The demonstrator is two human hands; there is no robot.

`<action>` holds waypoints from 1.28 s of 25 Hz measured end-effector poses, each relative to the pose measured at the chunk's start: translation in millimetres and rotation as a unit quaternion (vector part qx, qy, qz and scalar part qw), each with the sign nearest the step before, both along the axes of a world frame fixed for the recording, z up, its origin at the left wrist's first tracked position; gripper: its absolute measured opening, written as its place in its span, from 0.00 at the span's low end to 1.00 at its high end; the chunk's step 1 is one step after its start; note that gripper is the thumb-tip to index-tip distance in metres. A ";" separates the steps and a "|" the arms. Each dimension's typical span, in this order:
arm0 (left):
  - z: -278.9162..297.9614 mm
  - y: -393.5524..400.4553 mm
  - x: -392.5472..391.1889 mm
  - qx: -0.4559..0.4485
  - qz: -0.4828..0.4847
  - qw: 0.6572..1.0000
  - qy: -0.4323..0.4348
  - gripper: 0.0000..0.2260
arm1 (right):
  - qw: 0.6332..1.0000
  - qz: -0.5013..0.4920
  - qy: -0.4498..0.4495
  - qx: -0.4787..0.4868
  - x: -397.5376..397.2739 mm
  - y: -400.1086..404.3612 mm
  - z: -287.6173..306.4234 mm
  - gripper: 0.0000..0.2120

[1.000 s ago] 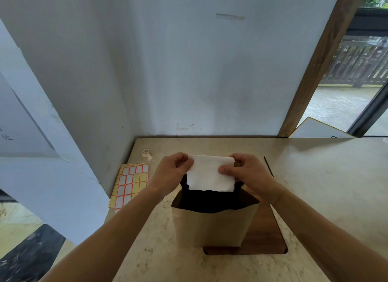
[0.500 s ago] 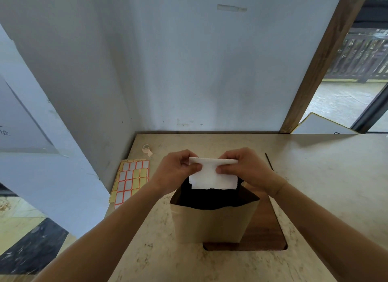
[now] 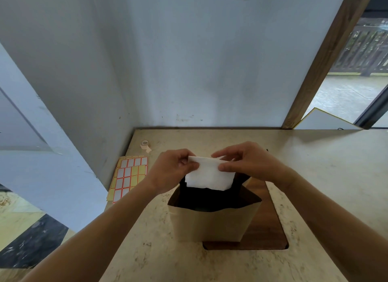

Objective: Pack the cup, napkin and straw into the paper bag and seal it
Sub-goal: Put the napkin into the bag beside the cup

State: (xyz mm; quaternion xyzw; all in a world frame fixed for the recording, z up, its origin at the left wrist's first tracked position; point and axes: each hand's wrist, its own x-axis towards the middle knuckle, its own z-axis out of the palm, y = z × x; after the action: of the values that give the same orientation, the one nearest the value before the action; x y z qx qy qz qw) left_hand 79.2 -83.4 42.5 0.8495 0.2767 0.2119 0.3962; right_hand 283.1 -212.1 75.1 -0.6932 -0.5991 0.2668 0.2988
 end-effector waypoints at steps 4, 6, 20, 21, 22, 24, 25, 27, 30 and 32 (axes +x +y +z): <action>0.0 -5.7 6.5 0.036 -0.024 0.999 0.010 0.04 | 0.973 0.046 -0.227 -0.017 -22.7 18.9 3.2 0.08; -0.9 -5.0 2.8 0.077 -0.030 0.995 0.053 0.06 | 0.962 0.034 -0.270 -0.038 -26.1 21.0 -0.9 0.09; -19.2 -7.3 3.0 0.289 -0.175 0.832 0.439 0.48 | 0.910 0.022 -0.334 -0.243 -30.5 17.8 -32.9 0.08; -21.6 -8.1 2.1 0.296 -0.174 0.835 0.431 0.50 | 0.908 0.023 -0.336 -0.248 -31.0 18.1 -34.4 0.08; -24.1 -8.8 2.0 0.306 -0.174 0.837 0.419 0.51 | 0.906 0.026 -0.339 -0.252 -32.6 19.5 -36.1 0.07; -27.6 -9.9 0.9 0.324 -0.172 0.840 0.400 0.52 | 0.903 0.025 -0.345 -0.255 -38.1 23.6 -41.7 0.07; -29.5 -10.2 0.2 0.330 -0.169 0.841 0.394 0.53 | 0.902 0.021 -0.348 -0.254 -41.1 25.7 -46.8 0.08; -31.8 -10.2 0.3 0.337 -0.162 0.843 0.388 0.54 | 0.895 0.012 -0.354 -0.269 -45.3 30.5 -58.5 0.11; -31.2 -11.0 1.2 0.345 -0.163 0.841 0.385 0.55 | 0.879 -0.017 -0.347 -0.325 -42.3 33.8 -81.2 0.14; -29.1 -11.3 2.4 0.348 -0.163 0.840 0.383 0.56 | 0.883 -0.060 -0.293 -0.363 -35.0 37.0 -96.1 0.14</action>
State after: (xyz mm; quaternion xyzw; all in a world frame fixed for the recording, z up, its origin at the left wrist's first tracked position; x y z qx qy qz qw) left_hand 81.6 -94.7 13.4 0.9776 0.1722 -0.1158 -0.0343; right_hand 248.1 -175.1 -21.0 -0.8341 -0.4781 0.2324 -0.1473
